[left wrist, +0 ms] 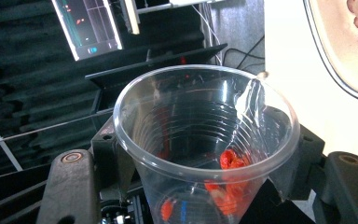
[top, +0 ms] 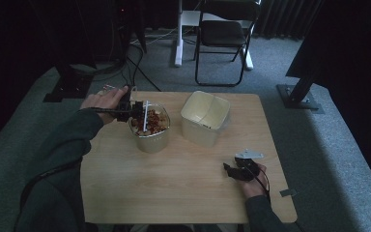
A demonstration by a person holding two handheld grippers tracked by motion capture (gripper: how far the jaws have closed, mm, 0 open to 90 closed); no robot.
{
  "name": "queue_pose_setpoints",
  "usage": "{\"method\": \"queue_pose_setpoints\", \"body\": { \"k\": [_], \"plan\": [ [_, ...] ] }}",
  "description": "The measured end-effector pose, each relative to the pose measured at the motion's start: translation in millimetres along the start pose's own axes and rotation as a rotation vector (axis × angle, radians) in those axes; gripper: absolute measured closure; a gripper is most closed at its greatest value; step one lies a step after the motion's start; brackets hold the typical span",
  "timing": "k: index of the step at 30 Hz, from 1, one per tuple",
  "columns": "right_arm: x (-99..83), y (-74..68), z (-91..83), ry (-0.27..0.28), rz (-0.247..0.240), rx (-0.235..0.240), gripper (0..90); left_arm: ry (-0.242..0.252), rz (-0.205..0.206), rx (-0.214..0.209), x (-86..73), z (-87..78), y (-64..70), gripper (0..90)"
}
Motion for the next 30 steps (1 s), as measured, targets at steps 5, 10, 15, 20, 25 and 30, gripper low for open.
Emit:
{"method": "queue_pose_setpoints", "body": {
  "k": [5,10,15,20,25,30],
  "plan": [
    [0.0,0.0,0.0,0.000,0.000,0.000,40.3,-0.001,-0.001,0.003,0.1,0.9,1.8,34.7],
    [0.0,0.0,0.0,0.000,-0.001,0.000,40.3,-0.009,0.016,0.007,-1.2,2.3,3.9,34.7],
    [0.0,0.1,0.0,0.000,0.000,0.000,40.2,-0.016,0.026,0.012,-2.7,2.1,3.5,34.7],
    [0.0,0.1,0.1,0.001,-0.001,0.000,40.2,-0.015,0.033,0.012,-2.0,2.2,4.9,34.7],
    [0.0,0.1,0.1,0.002,-0.001,0.000,40.2,-0.001,-0.038,-0.013,-1.0,2.1,1.6,34.6],
    [-0.1,0.2,0.1,0.002,-0.002,0.000,40.2,0.059,-0.286,-0.107,-2.8,3.6,-1.7,34.6]
  ]
}}
Point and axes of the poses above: each handheld gripper's, and its own axes: z roughly forward along the jaws, x roughly out of its top, y roughly to its right, the point moved 3 cm from there along z, roughly forward along the jaws, and after that the axes turned 3 degrees about x, right-handed, at the moved point
